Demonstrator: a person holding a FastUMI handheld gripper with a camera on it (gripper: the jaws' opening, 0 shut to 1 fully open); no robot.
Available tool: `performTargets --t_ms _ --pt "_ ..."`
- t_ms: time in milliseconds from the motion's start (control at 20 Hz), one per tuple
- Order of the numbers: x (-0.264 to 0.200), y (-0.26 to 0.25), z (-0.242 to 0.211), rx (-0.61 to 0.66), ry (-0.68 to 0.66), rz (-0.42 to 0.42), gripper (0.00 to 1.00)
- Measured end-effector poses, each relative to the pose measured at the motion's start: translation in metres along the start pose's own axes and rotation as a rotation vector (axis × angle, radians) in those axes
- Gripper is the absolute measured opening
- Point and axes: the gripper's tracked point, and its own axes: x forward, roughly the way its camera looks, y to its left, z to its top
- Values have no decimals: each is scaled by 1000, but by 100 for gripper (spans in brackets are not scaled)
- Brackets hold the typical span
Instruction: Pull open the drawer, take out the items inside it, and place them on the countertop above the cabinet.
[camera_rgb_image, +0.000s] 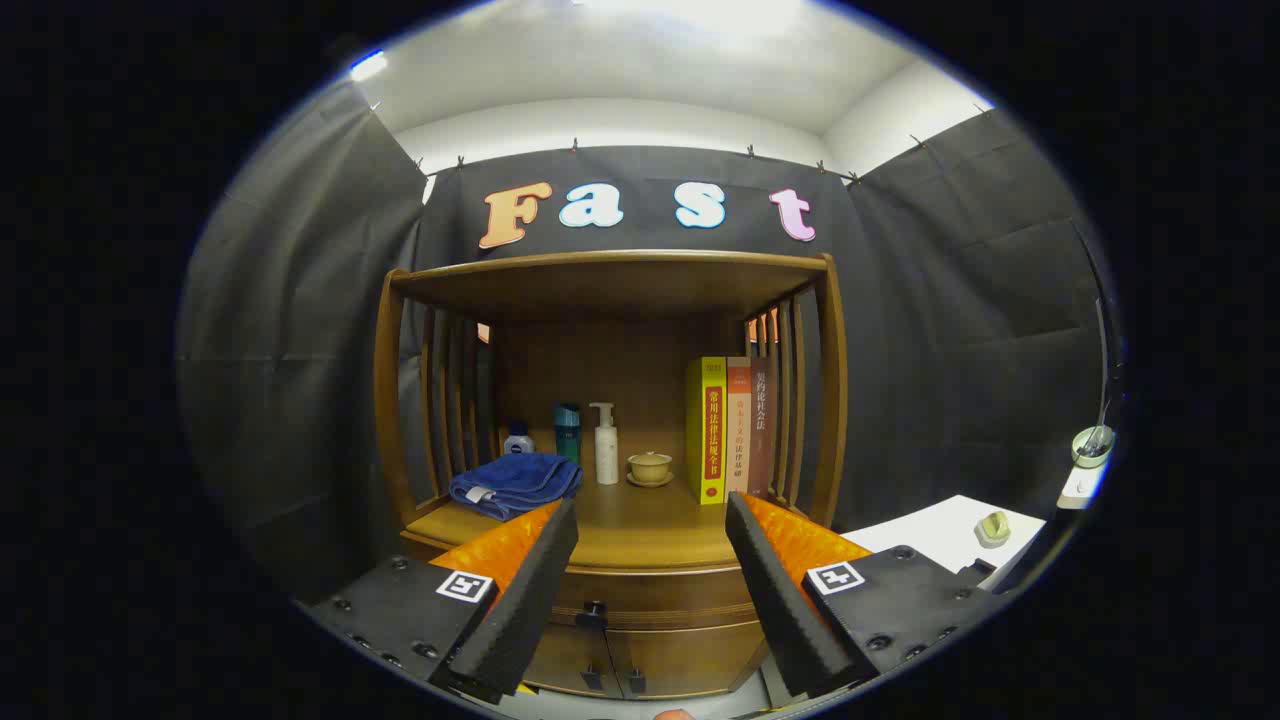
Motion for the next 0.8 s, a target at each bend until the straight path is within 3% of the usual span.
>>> performTargets --t_ms 800 --pt "3 17 -9 -5 -11 6 99"
